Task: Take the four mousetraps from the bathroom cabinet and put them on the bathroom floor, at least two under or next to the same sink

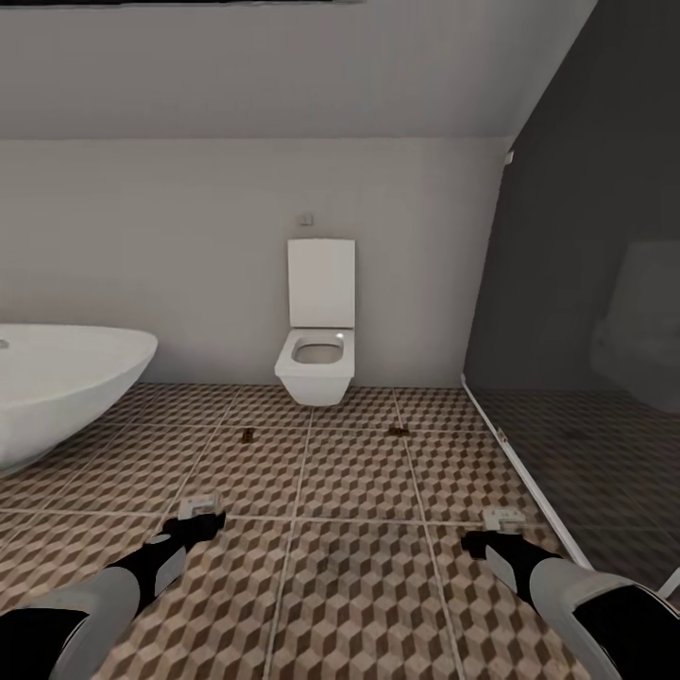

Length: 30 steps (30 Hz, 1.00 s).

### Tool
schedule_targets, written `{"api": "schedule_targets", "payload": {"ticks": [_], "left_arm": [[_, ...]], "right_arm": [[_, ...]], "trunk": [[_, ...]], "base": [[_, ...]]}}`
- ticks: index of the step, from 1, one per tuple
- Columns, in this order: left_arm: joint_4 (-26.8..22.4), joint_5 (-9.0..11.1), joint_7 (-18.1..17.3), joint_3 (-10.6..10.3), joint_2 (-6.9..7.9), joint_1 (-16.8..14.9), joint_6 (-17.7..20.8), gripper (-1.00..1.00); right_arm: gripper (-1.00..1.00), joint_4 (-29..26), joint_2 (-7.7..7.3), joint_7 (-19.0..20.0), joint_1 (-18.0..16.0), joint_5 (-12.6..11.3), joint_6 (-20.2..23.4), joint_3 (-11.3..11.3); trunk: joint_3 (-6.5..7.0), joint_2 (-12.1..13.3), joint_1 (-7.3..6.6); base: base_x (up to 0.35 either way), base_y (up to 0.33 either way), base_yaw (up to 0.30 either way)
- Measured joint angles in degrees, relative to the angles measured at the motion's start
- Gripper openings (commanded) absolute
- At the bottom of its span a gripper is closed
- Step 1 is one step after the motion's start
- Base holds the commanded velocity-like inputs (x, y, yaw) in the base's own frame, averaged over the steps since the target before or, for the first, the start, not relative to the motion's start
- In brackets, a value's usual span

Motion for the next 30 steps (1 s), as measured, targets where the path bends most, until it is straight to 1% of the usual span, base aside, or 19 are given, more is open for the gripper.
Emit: {"api": "schedule_targets", "payload": {"ticks": [13, 30], "left_arm": [[0.02, 0.02, 0.04, 0.0, 0.0, 0.0, 0.0, 1.0], [0.02, 0.04, 0.04, 0.0, 0.0, 0.0, 0.04, 1.0]], "right_arm": [[1.0, 0.0, 0.36, 0.0, 0.0, 0.01, -0.03, 0.0], [1.0, 0.0, 0.46, -0.02, 0.0, 0.01, -0.05, 0.0]], "trunk": [[2.88, 0.17, -0.33], [5.95, 6.91, -4.02]], "base": [[0.0, 0.0, 0.0], [0.0, 0.0, 0.0]]}}
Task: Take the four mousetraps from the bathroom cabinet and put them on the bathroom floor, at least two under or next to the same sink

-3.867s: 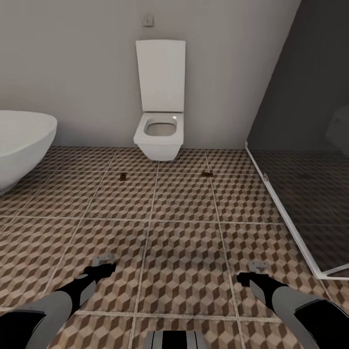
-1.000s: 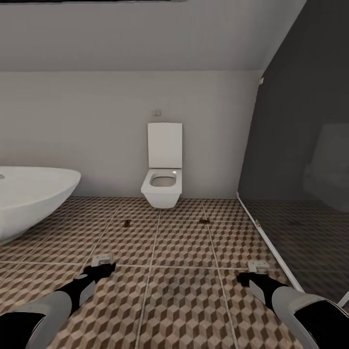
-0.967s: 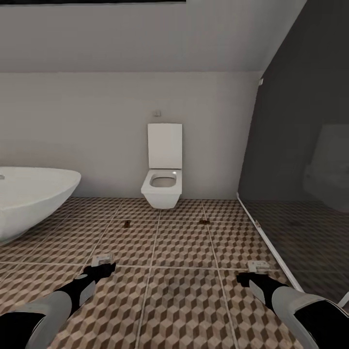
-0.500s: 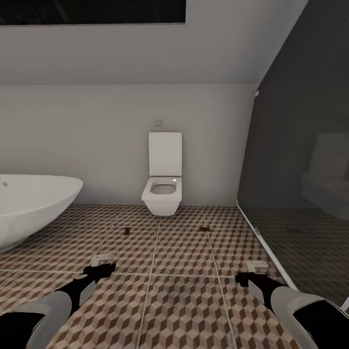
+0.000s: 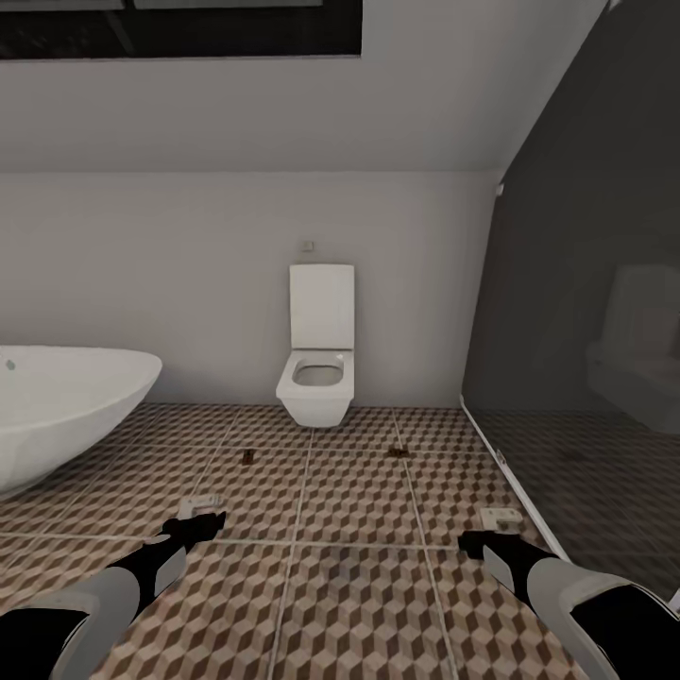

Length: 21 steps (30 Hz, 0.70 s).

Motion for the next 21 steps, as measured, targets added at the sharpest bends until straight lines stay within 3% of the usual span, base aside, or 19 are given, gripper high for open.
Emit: {"api": "schedule_targets", "payload": {"ticks": [21], "left_arm": [[0.05, 0.0, 0.0, -0.01, -0.07, 0.0, 0.04, 1.0]], "right_arm": [[1.0, 0.0, 0.05, 0.01, 0.0, 0.0, -0.01, 0.0]], "trunk": [[3.77, 8.42, -4.61]], "base": [[0.0, 0.0, 0.0]]}}
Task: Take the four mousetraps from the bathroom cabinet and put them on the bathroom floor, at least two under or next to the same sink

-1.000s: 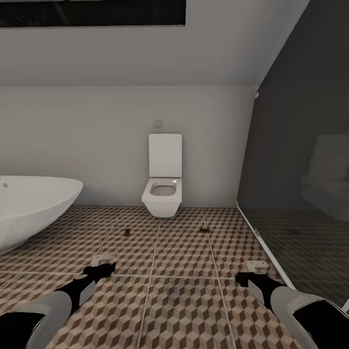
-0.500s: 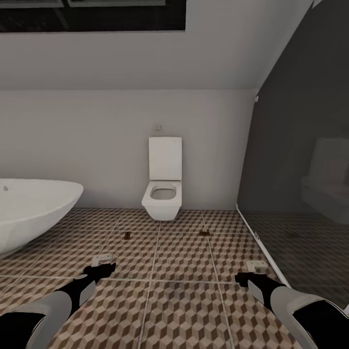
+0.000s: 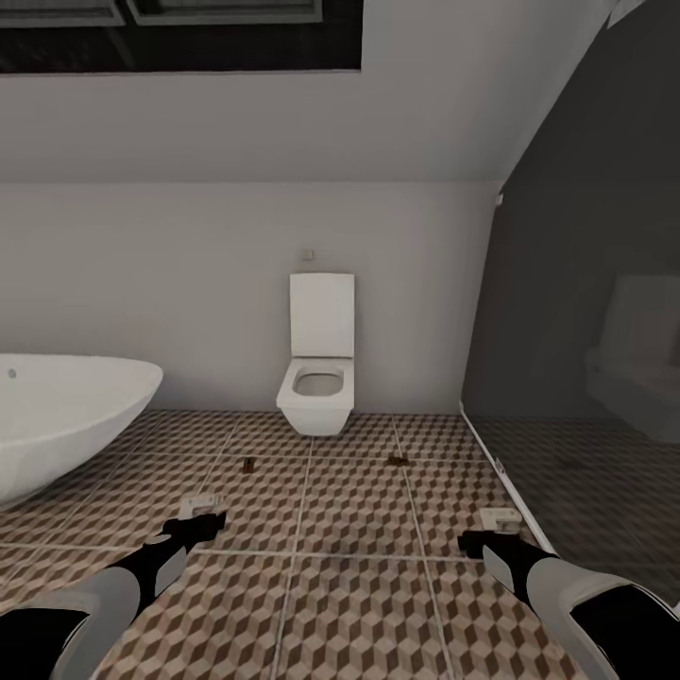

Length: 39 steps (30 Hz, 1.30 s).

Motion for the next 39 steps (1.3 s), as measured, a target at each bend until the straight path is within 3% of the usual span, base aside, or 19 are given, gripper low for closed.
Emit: {"api": "schedule_targets", "payload": {"ticks": [39], "left_arm": [[0.54, 0.29, 0.0, 0.01, -0.08, 0.0, 0.09, 1.0]], "right_arm": [[1.0, 0.0, 0.62, -0.06, 0.0, -0.24, 0.02, 0.0]], "trunk": [[7.0, 15.64, -8.57]], "base": [[0.0, 0.0, 0.0]]}}
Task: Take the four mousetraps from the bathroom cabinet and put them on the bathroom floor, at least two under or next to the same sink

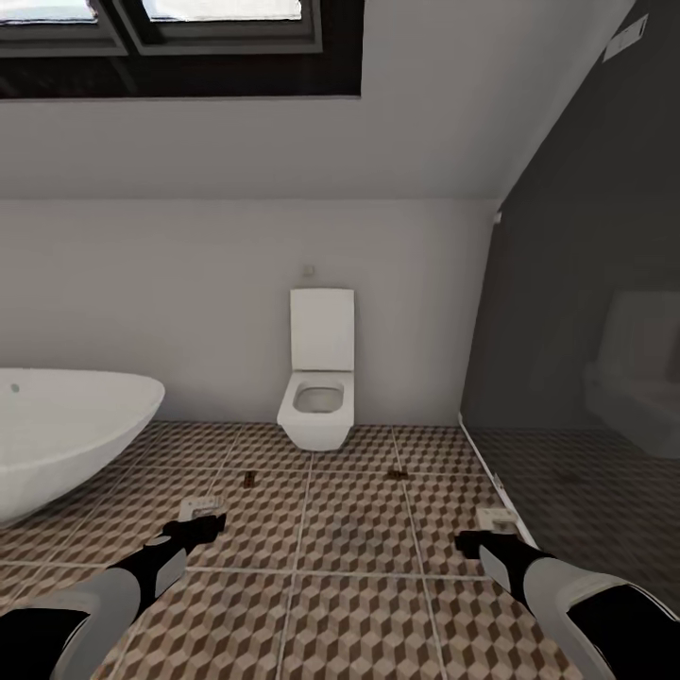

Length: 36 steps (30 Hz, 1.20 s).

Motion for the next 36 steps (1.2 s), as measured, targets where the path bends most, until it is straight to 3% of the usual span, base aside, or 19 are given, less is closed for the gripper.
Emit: {"api": "schedule_targets", "payload": {"ticks": [19, 28, 36], "left_arm": [[1.05, 0.26, 0.25, 0.01, 0.65, 0.0, 0.08, 1.0], [1.11, 0.33, 0.28, 0.01, 1.38, 0.58, 0.2, 1.0], [1.12, 0.34, 0.16, 0.01, 1.71, 3.77, 0.42, 1.0]], "right_arm": [[1.0, 0.08, 0.19, -0.03, 0.26, -0.03, 0.04, 0.0], [1.0, 0.09, 0.19, -0.12, 3.43, 0.33, 0.04, 0.03], [1.0, 0.09, 0.21, -0.18, 6.18, 1.64, 0.04, 0.06]], "trunk": [[3.41, 7.62, -4.17], [5.02, 11.23, -6.15], [6.46, 14.44, -7.91]], "base": [[0.0, 0.0, 0.0], [0.0, 0.0, 0.0], [0.0, 0.0, 0.0]]}}
